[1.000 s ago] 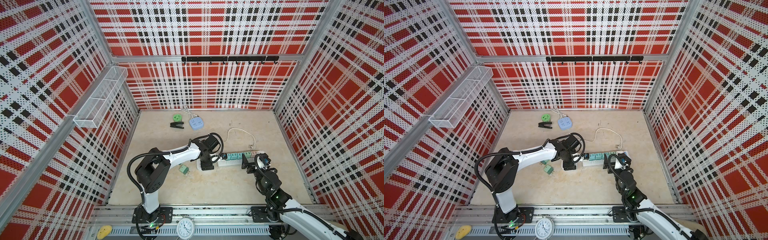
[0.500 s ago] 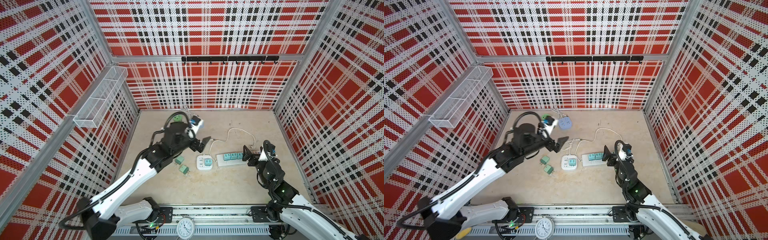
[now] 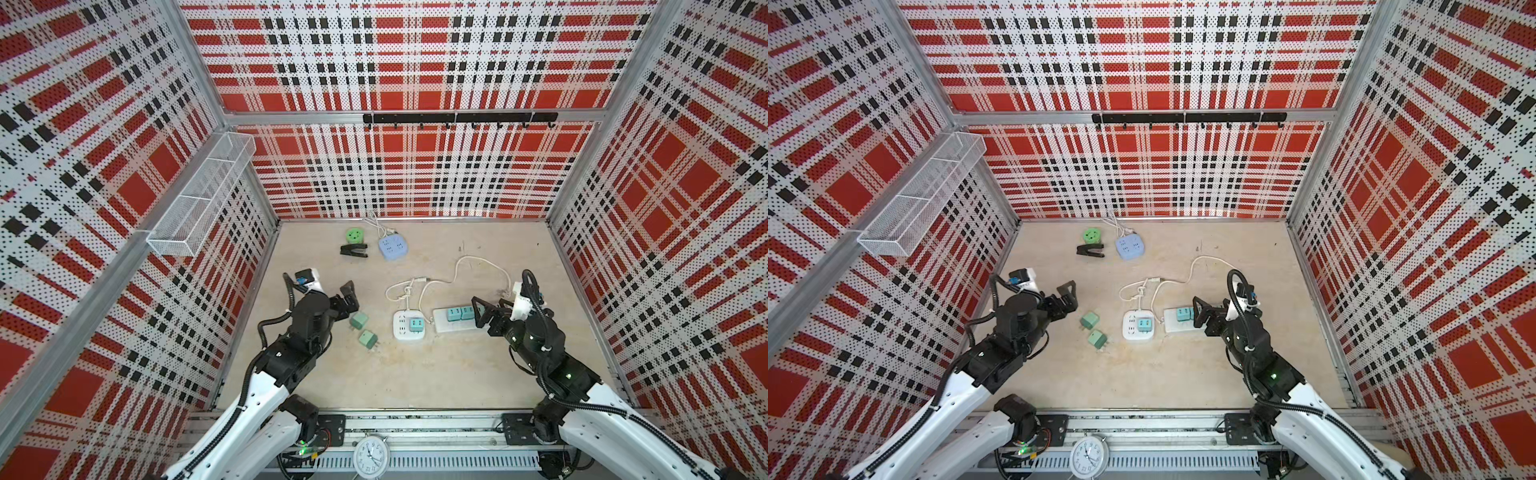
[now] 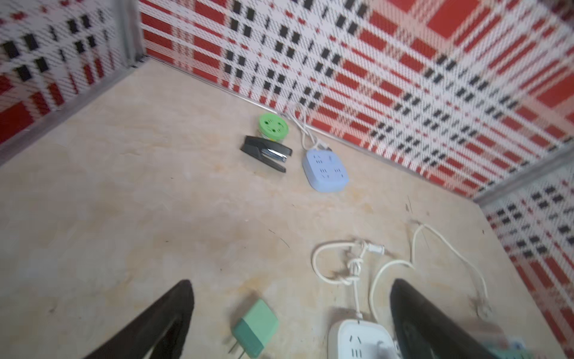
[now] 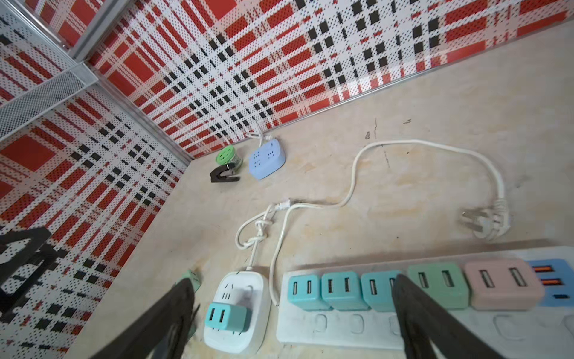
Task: Insert the plug
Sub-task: 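Move the right gripper over the loose mint-green chargers while the left draws back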
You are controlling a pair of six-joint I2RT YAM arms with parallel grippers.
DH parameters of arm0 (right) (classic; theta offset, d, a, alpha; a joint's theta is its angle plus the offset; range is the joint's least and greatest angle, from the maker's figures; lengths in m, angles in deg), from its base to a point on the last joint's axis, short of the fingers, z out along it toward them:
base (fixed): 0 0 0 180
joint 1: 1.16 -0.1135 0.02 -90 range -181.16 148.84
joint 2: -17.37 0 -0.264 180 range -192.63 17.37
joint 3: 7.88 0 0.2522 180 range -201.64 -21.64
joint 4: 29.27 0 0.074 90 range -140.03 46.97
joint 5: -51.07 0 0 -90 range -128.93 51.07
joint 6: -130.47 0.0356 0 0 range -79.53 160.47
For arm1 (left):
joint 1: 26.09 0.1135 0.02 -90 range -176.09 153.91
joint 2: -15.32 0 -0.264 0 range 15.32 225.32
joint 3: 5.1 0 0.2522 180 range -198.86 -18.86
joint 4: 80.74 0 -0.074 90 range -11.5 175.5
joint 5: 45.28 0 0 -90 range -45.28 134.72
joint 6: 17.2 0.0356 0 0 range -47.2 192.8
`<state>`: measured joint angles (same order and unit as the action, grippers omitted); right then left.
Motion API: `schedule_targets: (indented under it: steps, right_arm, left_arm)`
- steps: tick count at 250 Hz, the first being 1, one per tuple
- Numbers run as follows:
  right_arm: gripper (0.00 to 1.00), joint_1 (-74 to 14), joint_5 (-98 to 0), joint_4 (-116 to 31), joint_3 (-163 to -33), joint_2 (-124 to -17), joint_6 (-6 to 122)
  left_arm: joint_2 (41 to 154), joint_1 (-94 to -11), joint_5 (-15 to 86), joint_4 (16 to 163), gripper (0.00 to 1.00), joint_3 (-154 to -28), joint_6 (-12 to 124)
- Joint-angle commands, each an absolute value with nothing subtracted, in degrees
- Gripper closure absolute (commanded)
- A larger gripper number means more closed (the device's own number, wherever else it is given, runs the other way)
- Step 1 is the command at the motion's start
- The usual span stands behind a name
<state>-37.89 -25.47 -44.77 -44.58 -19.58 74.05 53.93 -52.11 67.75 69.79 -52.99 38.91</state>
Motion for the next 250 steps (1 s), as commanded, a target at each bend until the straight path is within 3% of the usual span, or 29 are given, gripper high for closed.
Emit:
schedule_targets:
  steps: [1,36,68,99,132,158,250]
  right_arm:
    - [0.0,-42.9,-26.4,-42.2,-48.2,-26.0,76.8]
    - [0.02,-55.3,-12.7,-47.4,-59.0,-40.7,77.8]
    - [0.13,-61.9,-11.6,-49.5,-70.8,-56.6,77.9]
    - [0.16,-65.1,-11.0,-54.6,-81.8,-69.3,79.6]
    - [0.18,-66.8,-13.6,-55.3,-89.1,-78.5,78.4]
    - [0.2,-67.1,-21.3,-51.7,-92.0,-84.0,73.2]
    - [0.25,-67.1,-34.0,-52.9,-101.0,-97.8,64.0]
  left_arm:
    - [49.1,-49.8,73.7,70.8,0.01,-48.9,32.8]
    - [46.2,-48.1,78.6,71.7,0.01,-44.4,30.5]
    - [47.8,-45.4,80.1,71.0,0.01,-44.1,29.0]
    - [49.3,-42.2,80.4,69.2,0.01,-44.1,26.2]
    - [50.1,-37.1,75.9,70.0,0.01,-42.8,24.3]
    - [50.8,-34.7,74.4,70.6,0.01,-42.2,23.3]
    - [51.6,-34.0,72.8,71.1,0.01,-42.4,23.6]
